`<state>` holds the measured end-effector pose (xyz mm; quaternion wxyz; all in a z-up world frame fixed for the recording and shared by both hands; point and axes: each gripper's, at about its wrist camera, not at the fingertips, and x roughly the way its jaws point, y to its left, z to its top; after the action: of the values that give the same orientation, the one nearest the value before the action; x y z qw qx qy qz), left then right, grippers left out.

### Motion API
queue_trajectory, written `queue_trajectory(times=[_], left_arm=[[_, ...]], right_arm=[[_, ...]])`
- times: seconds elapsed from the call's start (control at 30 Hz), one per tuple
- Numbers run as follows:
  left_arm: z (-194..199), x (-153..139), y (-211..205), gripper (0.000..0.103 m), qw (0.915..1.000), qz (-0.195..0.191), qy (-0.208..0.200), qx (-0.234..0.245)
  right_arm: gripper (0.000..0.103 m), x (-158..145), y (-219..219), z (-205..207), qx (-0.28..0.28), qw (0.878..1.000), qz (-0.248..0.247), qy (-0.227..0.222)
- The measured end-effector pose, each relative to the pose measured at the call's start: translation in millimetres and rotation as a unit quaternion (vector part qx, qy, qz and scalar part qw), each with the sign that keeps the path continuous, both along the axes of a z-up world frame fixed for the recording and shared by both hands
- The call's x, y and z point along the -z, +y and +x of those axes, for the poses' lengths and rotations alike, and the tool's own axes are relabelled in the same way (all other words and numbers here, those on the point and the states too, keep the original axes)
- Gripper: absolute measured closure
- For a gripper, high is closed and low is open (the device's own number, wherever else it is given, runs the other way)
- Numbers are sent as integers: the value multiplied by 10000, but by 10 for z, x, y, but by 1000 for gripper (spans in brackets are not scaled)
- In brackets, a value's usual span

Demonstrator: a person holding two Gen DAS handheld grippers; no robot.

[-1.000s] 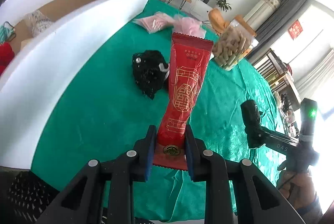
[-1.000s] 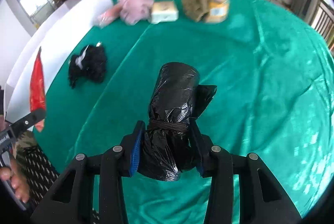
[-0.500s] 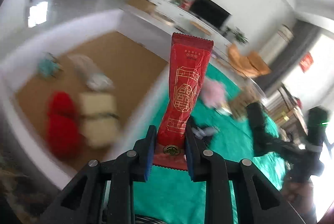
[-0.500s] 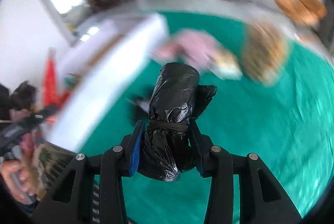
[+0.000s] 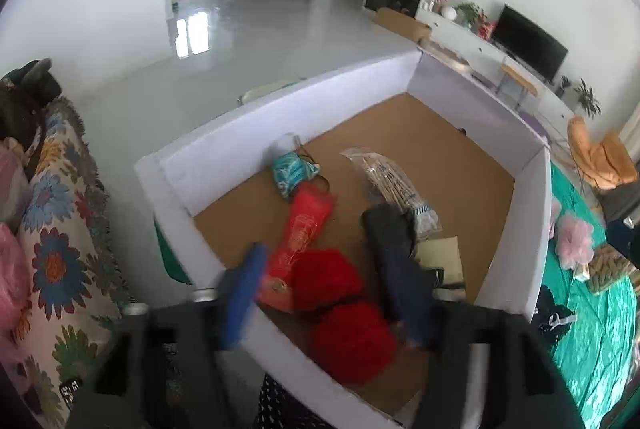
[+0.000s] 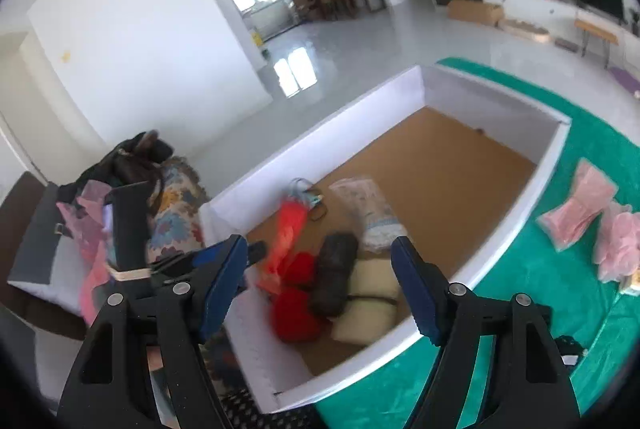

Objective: Organize soft objects
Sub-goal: 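Carry the red packet into the box with the left tool while the right tool drops the bag roll, then withdraw both open tools from the box back over the table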

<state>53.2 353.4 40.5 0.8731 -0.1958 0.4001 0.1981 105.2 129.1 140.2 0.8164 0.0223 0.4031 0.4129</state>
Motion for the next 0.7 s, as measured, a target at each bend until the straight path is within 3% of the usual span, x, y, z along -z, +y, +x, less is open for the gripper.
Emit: queue_trajectory(times=[0.07, 0.17, 0.23, 0.3, 0.4, 0.53, 0.63, 0.7], left_arm=[[-122, -49, -153, 20, 9997, -8, -243, 41], [-183, -187, -591, 20, 9962, -188, -581, 622], [-232, -272, -1020, 16, 9895, -348, -776, 1171], [-249, -254, -1557, 5, 9763, -567, -869, 1901], [-154, -20, -2296, 3, 9604, -784, -650, 2593], [106, 551, -3003, 4, 9514, -697, 124, 2997], [141, 758, -3309, 4, 9489, -401, 320, 3115], [161, 804, -3405, 4, 9517, -129, 303, 3054]], right_arm=[[26, 72, -236, -10, 237, 9994, -146, -180], [26, 351, -948, -100, 928, 9902, -796, -679], [26, 622, -1447, -182, 1396, 9779, -1312, -833], [26, 942, -1979, -251, 1886, 9610, -1854, -803], [26, 1455, -2851, -314, 2750, 9280, -2503, -230], [26, 1643, -3580, -391, 3639, 8972, -2503, 51], [26, 1716, -3860, -366, 3990, 8817, -2510, 204], [24, 1763, -3956, -279, 4033, 8835, -2370, 251]])
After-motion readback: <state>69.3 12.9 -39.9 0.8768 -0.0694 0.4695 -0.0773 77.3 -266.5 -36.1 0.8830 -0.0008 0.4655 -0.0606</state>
